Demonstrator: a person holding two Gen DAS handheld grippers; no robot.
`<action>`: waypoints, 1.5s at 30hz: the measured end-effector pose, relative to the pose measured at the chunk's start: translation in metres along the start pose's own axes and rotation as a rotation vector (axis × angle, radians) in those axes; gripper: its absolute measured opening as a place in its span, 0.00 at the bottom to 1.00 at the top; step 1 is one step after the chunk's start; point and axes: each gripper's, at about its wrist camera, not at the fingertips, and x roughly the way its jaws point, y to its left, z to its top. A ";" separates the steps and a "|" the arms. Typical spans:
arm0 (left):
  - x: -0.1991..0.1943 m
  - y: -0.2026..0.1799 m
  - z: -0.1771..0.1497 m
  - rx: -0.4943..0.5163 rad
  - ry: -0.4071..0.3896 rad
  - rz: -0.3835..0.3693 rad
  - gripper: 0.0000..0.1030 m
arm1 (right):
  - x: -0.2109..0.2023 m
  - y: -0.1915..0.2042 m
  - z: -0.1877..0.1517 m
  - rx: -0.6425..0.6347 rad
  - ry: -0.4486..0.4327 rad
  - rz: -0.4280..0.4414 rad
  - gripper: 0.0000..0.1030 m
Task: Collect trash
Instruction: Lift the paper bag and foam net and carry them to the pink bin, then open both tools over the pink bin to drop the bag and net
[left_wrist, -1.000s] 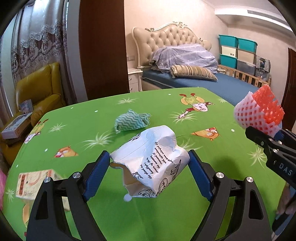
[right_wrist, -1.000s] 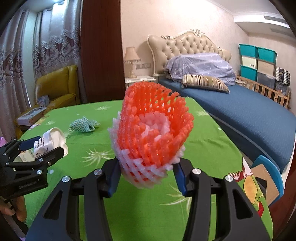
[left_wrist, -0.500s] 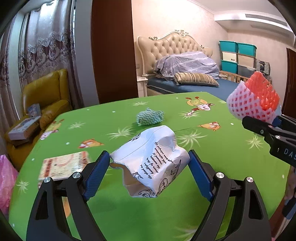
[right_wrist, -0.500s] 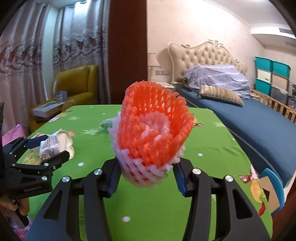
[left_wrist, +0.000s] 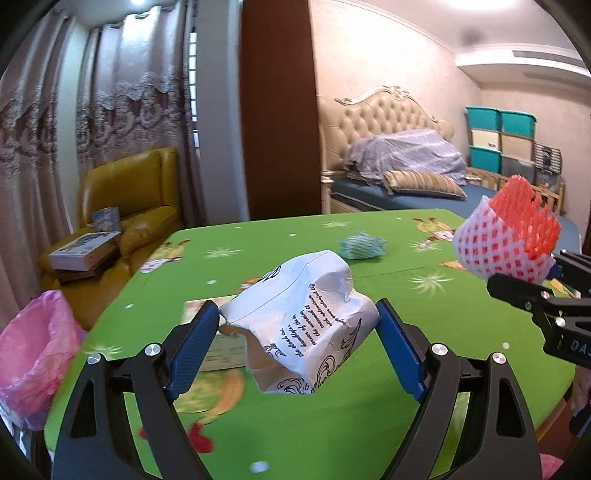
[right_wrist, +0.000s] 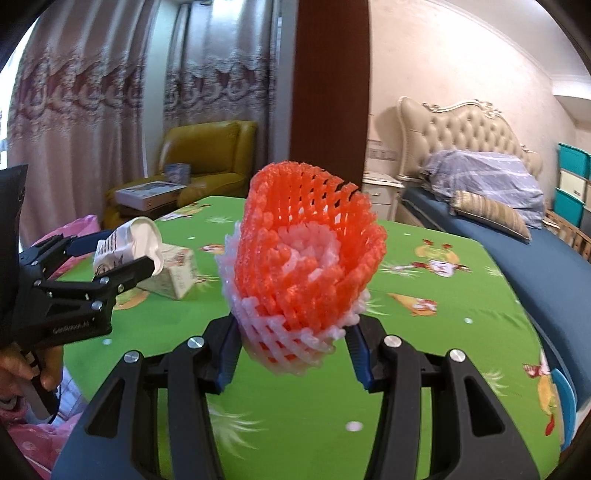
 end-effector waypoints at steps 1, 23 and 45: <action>-0.004 0.007 -0.001 -0.010 -0.001 0.006 0.78 | 0.000 0.008 0.000 -0.009 0.000 0.015 0.47; -0.063 0.157 -0.024 -0.191 0.009 0.317 0.78 | 0.052 0.141 0.049 -0.242 0.031 0.324 0.47; -0.091 0.357 -0.042 -0.350 0.110 0.468 0.78 | 0.130 0.339 0.108 -0.444 0.104 0.627 0.49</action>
